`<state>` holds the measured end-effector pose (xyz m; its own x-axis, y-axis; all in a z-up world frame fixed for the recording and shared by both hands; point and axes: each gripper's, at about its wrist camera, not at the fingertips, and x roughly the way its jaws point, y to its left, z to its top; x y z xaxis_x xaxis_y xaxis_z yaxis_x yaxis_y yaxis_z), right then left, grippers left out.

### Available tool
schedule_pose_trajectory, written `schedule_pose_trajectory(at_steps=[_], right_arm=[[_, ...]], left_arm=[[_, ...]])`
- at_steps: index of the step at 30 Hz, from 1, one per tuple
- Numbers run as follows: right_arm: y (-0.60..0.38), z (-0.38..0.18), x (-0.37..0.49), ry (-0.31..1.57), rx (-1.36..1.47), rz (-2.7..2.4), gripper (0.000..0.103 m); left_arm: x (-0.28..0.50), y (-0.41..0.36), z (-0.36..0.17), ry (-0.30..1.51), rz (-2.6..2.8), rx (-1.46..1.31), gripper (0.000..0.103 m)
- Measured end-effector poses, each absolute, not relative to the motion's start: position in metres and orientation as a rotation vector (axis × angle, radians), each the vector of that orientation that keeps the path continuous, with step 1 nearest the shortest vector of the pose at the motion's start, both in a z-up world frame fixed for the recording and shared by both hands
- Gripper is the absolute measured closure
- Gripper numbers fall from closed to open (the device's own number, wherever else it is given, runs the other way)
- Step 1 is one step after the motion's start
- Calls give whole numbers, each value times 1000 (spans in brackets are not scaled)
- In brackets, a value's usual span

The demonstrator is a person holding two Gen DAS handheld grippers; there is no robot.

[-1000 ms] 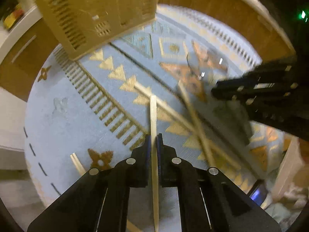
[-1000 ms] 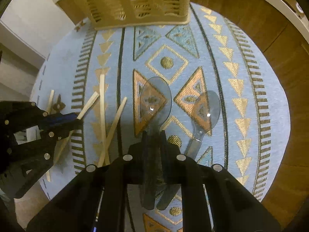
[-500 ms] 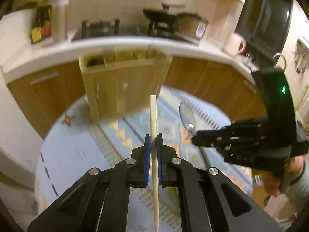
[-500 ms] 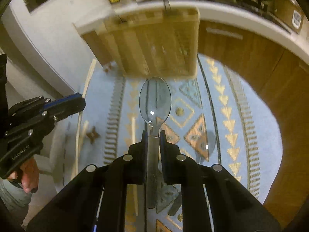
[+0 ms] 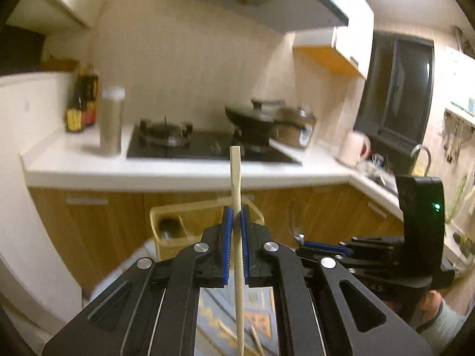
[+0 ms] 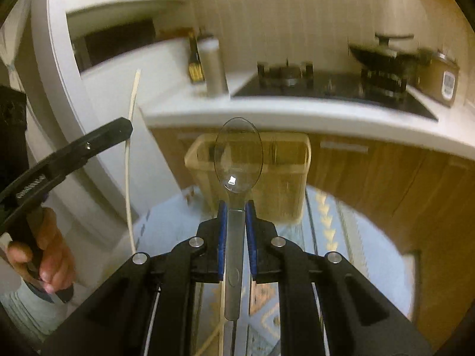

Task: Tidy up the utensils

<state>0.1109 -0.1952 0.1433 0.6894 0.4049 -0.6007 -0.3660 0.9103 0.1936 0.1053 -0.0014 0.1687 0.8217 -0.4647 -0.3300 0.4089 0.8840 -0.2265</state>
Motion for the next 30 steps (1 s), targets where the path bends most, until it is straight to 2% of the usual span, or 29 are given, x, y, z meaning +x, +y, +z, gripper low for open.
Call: schedule_pose_trajectory(at_steps=[8, 17, 30], right_arm=[[-206, 188, 134, 430, 122, 383, 93], [-204, 189, 168, 213, 96, 252, 93], [-203, 133, 231, 222, 97, 185, 93]], left_arm=[[125, 13, 192, 193, -357, -214, 99], [170, 29, 183, 67, -293, -288, 99], [211, 25, 143, 31, -222, -258, 99]])
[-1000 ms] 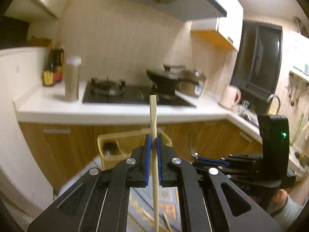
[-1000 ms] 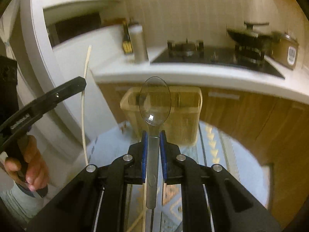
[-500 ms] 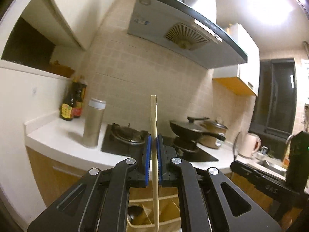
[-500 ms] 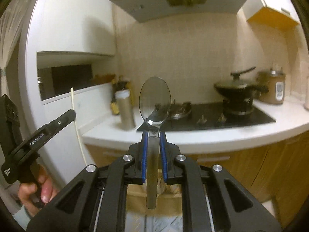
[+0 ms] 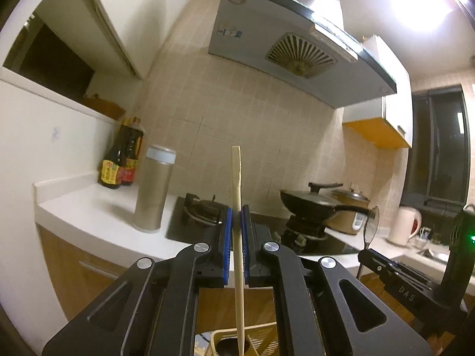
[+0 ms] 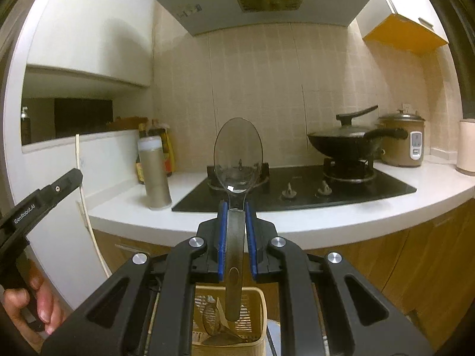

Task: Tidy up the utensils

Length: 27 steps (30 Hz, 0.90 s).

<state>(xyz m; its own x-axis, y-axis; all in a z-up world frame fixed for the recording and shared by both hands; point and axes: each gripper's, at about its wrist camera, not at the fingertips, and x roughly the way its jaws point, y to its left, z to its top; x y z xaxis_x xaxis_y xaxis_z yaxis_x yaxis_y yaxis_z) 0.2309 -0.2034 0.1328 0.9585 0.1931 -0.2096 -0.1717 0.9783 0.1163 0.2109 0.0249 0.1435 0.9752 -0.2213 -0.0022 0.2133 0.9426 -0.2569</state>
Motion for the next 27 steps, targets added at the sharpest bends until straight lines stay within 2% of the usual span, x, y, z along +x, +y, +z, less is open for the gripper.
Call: schedule_pose_trajectory(at_steps=[6, 17, 18, 21, 22, 23, 27], right_arm=[[-209, 111, 240, 258, 120, 165, 93], [-211, 104, 234, 247, 108, 180, 91], [-210, 103, 233, 258, 103, 188, 89], [-213, 103, 229, 264, 115, 189, 67], [-213, 104, 226, 261, 118, 187, 60], [-214, 106, 223, 255, 118, 181, 60], [-217, 116, 205, 244, 122, 170, 60]], left_arm=[[225, 16, 120, 70, -220, -239, 99], [223, 12, 102, 102, -229, -194, 98], [221, 13, 102, 104, -230, -191, 98], [217, 13, 101, 117, -243, -183, 94], [216, 13, 101, 119, -248, -184, 87], [213, 14, 103, 120, -249, -186, 83], [201, 19, 112, 116, -254, -199, 83]])
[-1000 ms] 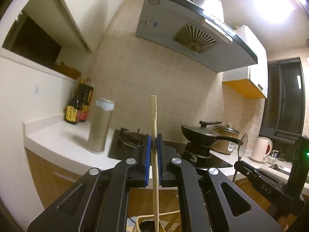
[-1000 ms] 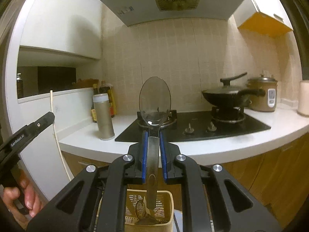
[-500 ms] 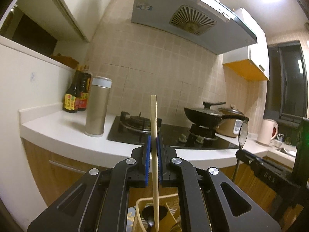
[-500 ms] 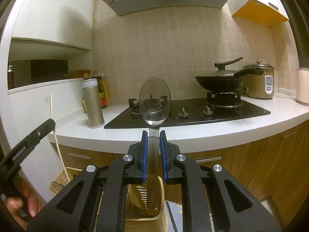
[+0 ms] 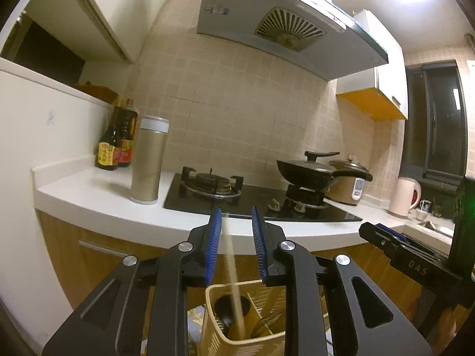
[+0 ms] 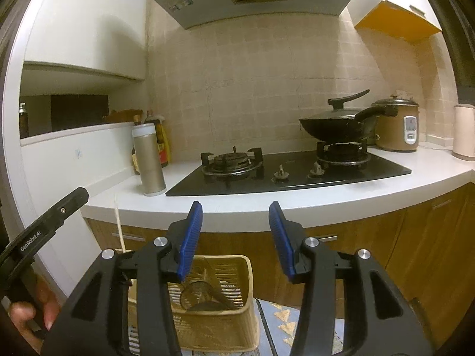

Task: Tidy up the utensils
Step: 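Open the left gripper to drop the wooden chopstick into the basket, then move the left gripper to the pair of wooden chopsticks and close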

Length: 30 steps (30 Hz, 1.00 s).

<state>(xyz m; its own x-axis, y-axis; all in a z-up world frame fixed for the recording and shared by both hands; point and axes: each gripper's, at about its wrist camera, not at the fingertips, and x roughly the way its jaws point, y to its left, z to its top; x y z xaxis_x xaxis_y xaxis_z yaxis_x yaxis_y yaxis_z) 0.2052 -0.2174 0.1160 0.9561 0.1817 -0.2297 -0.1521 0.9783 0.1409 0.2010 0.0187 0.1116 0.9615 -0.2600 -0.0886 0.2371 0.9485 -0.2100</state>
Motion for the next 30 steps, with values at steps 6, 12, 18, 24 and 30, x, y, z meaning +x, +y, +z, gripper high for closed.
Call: schedule_pose_trajectory(at_steps=[6, 12, 18, 24, 30], right_arm=[[-220, 133, 170, 293, 97, 142, 60], [-224, 138, 141, 467, 71, 119, 60], [-223, 128, 117, 652, 50, 143, 60], [-215, 101, 95, 805, 4, 164, 60], [-199, 75, 82, 934, 20, 226, 60]], left_arm=[[167, 19, 130, 122, -304, -195, 83], [137, 15, 138, 286, -411, -194, 76], [108, 15, 131, 417, -428, -184, 71], [84, 20, 109, 529, -399, -163, 70], [76, 46, 82, 681, -357, -193, 70]])
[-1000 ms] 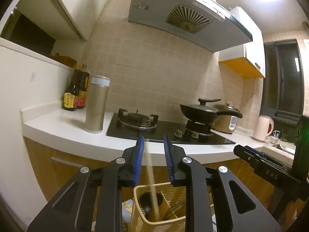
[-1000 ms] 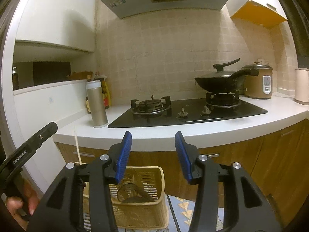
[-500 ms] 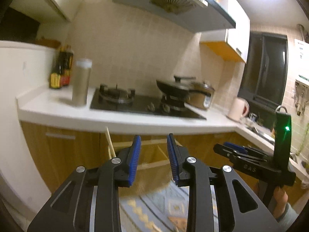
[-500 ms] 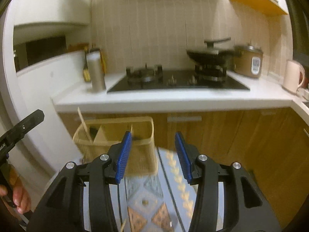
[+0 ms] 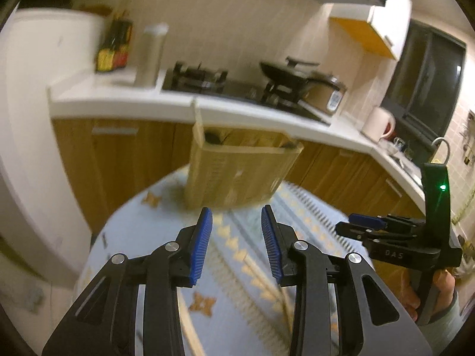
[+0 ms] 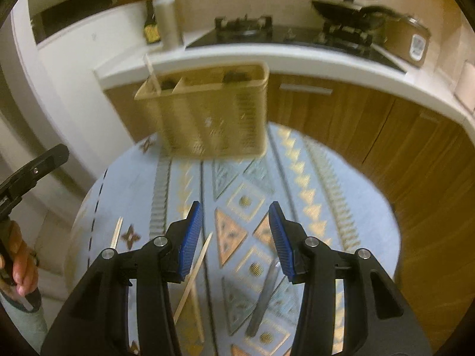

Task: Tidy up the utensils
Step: 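Move the left gripper to the pair of wooden chopsticks and close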

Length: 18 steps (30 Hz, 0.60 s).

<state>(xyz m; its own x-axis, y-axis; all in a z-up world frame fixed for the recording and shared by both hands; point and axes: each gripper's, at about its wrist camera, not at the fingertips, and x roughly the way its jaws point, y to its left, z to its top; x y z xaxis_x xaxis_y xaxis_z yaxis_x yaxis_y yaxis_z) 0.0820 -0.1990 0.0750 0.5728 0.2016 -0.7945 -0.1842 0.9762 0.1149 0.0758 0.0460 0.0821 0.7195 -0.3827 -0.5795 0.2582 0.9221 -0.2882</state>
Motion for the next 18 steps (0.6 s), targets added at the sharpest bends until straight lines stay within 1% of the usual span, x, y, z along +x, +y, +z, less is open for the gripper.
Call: schedule_pose_trajectory(at_steps=[4, 7, 13, 18], right_arm=[[-193, 54, 83, 1024, 56, 251, 60], [-183, 32, 86, 1110, 49, 278, 60], [-169, -11, 97, 1278, 91, 311, 60], [-164, -31, 105, 1359, 127, 313, 72]], left_arm=[[78, 62, 54, 812, -332, -211, 69], [81, 70, 20, 933, -322, -223, 69], [80, 79, -15, 1013, -278, -258, 70], [81, 74, -31, 1072, -268, -230, 69]])
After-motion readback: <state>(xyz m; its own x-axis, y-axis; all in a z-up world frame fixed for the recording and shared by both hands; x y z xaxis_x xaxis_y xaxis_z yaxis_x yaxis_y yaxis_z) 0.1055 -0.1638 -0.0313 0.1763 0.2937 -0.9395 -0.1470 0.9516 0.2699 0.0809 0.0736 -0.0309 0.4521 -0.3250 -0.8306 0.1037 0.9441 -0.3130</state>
